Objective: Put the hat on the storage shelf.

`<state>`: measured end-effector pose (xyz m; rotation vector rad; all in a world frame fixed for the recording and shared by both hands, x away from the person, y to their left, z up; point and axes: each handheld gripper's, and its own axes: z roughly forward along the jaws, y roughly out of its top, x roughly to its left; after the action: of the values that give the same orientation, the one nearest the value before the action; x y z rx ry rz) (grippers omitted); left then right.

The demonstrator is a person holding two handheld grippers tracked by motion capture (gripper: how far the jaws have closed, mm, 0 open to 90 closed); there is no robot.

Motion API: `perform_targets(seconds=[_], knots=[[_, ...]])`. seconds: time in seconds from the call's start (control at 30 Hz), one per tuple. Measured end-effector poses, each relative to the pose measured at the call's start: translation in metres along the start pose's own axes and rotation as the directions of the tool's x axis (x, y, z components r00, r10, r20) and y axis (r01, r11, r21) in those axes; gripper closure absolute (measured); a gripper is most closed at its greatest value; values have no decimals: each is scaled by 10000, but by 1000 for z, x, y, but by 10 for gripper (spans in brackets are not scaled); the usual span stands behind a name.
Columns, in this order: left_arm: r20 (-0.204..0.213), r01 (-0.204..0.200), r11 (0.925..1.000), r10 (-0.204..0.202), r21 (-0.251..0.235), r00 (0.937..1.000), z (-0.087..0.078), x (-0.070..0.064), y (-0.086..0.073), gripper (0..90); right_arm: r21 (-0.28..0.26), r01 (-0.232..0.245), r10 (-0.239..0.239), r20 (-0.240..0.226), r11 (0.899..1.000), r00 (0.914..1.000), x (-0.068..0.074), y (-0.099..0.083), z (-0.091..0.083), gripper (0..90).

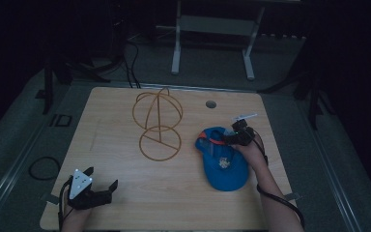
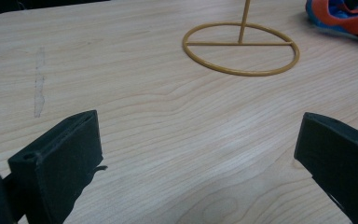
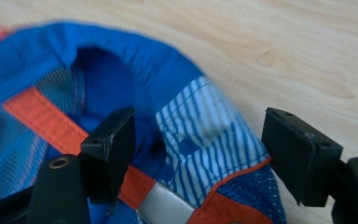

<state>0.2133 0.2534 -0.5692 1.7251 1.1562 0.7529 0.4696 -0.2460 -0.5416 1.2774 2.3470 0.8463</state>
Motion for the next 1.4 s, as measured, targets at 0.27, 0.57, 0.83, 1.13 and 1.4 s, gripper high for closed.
perform_targets(seconds=[0.27, 0.57, 0.83, 1.13, 1.4], knots=[[-53, -6, 10000, 6, 7, 10000, 0, 0, 0, 12, 339, 562, -555, -209, 9978, 9982, 4, -7, 6, 429], [-20, -91, 9999, 91, 92, 10000, 1, -1, 0, 12, 337, 1505, -1473, -812, 9880, 9857, 16, -6, 3, 822], [-69, -16, 9999, 17, 113, 10000, 1, 0, 0, 12, 153, 1310, -1301, -504, 9913, 9902, 24, -4, -3, 853], [70, -12, 9999, 12, 106, 10000, 0, -3, 4, 12, -883, 1357, -1406, -516, 9868, 9887, 27, 4, -42, 855], [375, -197, 9996, 189, 195, 9991, 0, -10, 13, 12, -1636, 1240, -1313, -345, 9787, 9907, 22, 12, -78, 855]])
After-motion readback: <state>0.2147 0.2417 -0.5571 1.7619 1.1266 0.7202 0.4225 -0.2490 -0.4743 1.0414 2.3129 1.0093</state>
